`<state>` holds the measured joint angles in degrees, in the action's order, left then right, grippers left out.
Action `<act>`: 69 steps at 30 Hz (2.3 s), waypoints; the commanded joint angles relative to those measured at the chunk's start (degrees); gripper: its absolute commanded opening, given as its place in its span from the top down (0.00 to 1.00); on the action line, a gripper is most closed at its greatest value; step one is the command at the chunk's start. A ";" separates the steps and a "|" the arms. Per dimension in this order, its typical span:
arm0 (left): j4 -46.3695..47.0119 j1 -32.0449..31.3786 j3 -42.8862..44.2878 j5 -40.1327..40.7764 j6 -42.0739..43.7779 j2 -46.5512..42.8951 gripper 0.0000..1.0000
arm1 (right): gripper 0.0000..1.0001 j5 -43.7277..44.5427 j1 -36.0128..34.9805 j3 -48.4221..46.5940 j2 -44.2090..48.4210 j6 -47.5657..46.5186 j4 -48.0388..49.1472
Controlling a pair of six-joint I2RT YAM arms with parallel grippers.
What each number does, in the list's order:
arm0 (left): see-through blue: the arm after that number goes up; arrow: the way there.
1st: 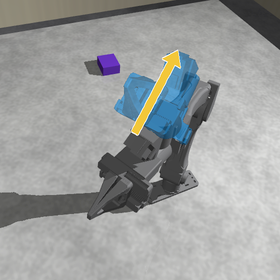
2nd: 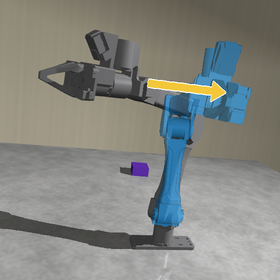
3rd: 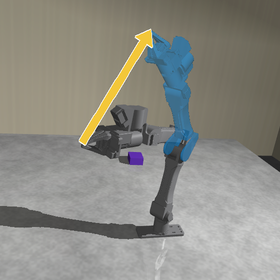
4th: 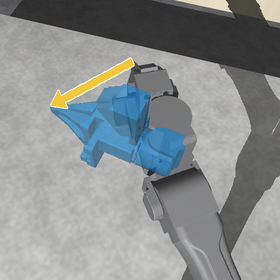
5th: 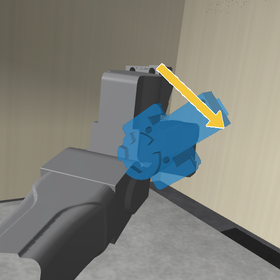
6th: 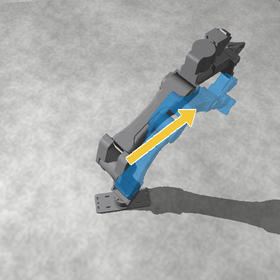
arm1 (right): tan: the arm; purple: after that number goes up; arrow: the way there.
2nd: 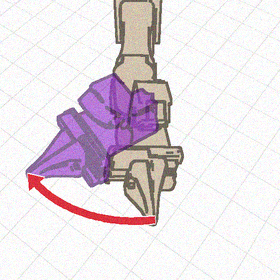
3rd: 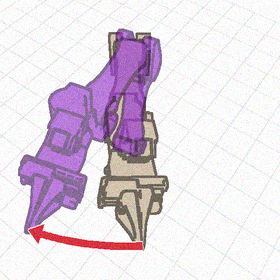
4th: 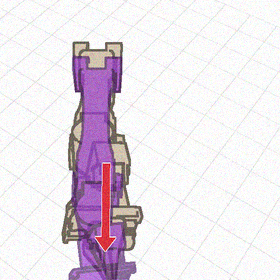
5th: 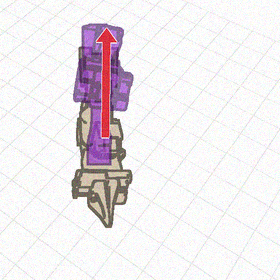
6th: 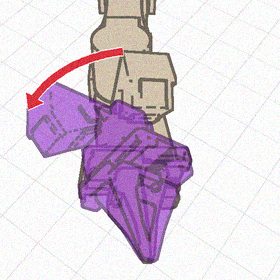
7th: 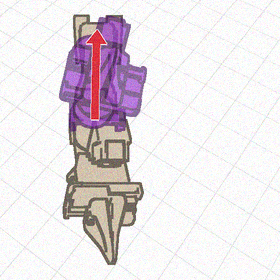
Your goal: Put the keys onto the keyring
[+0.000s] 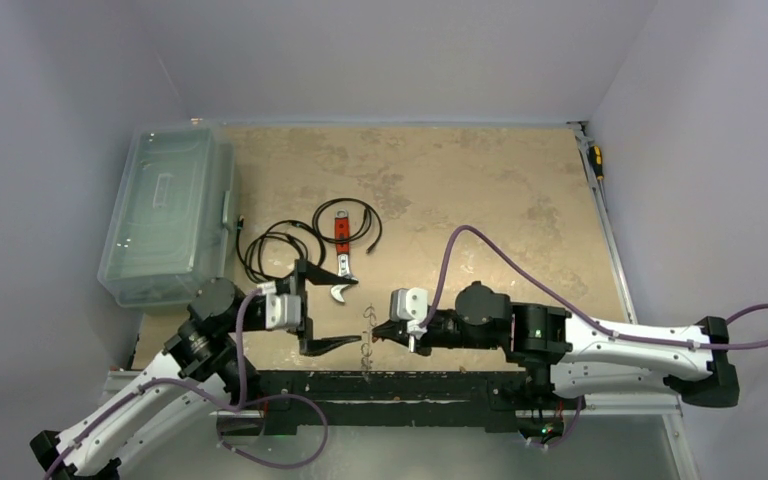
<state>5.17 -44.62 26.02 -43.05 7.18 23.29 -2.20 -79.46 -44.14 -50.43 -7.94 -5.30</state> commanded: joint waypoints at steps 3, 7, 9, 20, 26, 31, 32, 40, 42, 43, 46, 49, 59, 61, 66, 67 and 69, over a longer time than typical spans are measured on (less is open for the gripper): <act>-10.04 0.24 13.66 8.94 -16.35 8.93 0.03 | 1.00 1.47 -0.18 -13.69 -3.70 0.12 -15.38; -12.78 0.18 17.32 7.09 -15.71 12.50 0.03 | 1.00 1.45 -0.17 -18.86 -6.18 1.29 -23.13; -12.17 0.18 16.36 7.86 -14.71 11.86 0.01 | 1.00 1.95 -0.21 -21.31 -7.79 2.49 -27.11; -11.84 -0.08 10.23 14.17 -7.87 2.01 0.11 | 1.00 5.31 -0.17 -25.41 -13.18 5.83 -37.31; -11.89 -5.34 10.36 9.37 -6.61 7.05 0.20 | 1.00 3.72 -0.19 -29.04 -15.04 3.21 -39.57; -13.52 -11.39 11.23 10.42 -3.48 10.45 0.27 | 1.00 2.31 -0.17 -31.76 -15.83 1.19 -40.69; -14.13 -13.14 11.61 11.09 -2.78 11.60 0.27 | 1.00 2.29 -0.17 -32.06 -15.83 0.84 -40.67; -18.17 -21.03 14.94 15.85 1.64 16.16 0.43 | 1.00 0.23 -0.18 -32.75 -16.06 -0.31 -40.67; -18.18 -21.03 15.49 15.91 1.83 16.91 0.46 | 1.00 -0.05 -0.21 -32.60 -16.17 -0.32 -40.62; -17.99 -21.03 15.54 16.31 1.88 16.91 0.46 | 1.00 -0.15 -0.17 -32.40 -16.18 -0.32 -40.58; -17.49 -21.03 15.49 17.41 1.99 16.17 0.47 | 1.00 -0.64 -0.17 -31.73 -16.06 -0.32 -40.58; -17.48 -21.03 15.65 18.93 2.43 15.21 0.48 | 1.00 -1.17 -0.19 -31.28 -15.84 -0.32 -40.33; -16.87 -21.03 15.06 20.06 3.03 12.69 0.58 | 1.00 -1.67 -0.17 -30.72 -15.53 -0.23 -39.53; -16.62 -21.08 14.97 19.86 2.95 12.81 0.60 | 1.00 -1.68 -0.17 -30.74 -15.61 -0.23 -39.45; -15.32 -21.03 14.54 19.50 2.29 13.12 0.69 | 1.00 -1.85 -0.22 -30.83 -15.83 -0.23 -39.39; -15.13 -21.01 14.36 19.49 2.18 13.10 0.69 | 1.00 -1.77 -0.17 -30.83 -15.83 -0.23 -39.29; -14.88 -20.95 14.05 19.63 2.08 13.05 0.68 | 1.00 -1.59 -0.18 -30.62 -15.75 -0.23 -38.84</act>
<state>-12.86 -65.43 39.22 -23.59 9.65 36.58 -2.72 -79.46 -74.02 -66.78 -7.55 -46.54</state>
